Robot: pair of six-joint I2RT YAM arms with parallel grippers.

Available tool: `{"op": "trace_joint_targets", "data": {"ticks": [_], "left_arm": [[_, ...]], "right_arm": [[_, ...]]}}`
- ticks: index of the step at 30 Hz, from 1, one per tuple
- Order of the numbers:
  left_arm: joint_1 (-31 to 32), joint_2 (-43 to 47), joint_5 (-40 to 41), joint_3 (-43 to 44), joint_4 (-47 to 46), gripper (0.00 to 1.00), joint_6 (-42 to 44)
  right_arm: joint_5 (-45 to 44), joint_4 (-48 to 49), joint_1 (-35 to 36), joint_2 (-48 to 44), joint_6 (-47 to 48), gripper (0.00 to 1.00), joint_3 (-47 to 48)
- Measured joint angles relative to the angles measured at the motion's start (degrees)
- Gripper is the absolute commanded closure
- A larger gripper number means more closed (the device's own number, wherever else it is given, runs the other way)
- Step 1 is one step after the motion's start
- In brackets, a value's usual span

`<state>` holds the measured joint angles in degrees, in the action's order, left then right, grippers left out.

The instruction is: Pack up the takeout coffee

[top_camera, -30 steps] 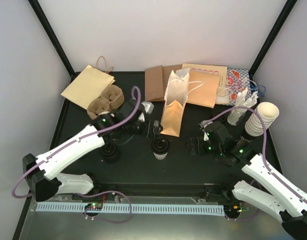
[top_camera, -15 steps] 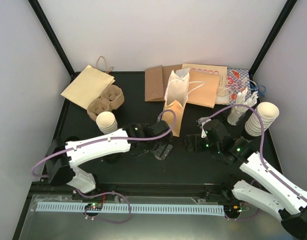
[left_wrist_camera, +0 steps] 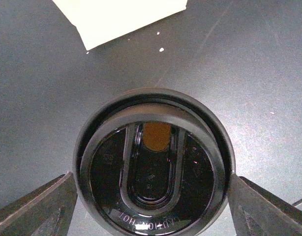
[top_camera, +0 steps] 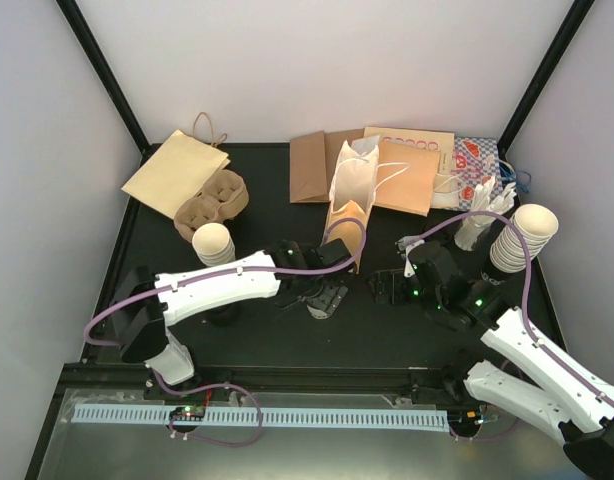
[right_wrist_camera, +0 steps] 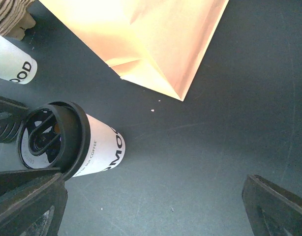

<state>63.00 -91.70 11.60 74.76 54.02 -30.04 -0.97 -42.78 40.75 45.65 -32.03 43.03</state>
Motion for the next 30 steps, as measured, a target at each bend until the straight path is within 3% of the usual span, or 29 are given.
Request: {"op": "trace_joint_targets", "data": {"ticks": [10, 18, 30], "left_arm": [[0.0, -1.86, 0.04, 2.05, 1.22, 0.25, 0.26], [-0.02, -2.29, 0.0, 2.82, 2.47, 0.17, 0.24], [-0.04, -2.56, -0.04, 2.82, 3.41, 0.2, -0.15]], "right_arm": [[-0.11, 0.0, 0.0, 0.04, 0.04, 0.0, 0.0], [-0.15, -0.02, 0.0, 0.02, 0.09, 0.0, 0.0], [0.15, 0.04, 0.0, 0.04, 0.09, 0.01, 0.0]]}}
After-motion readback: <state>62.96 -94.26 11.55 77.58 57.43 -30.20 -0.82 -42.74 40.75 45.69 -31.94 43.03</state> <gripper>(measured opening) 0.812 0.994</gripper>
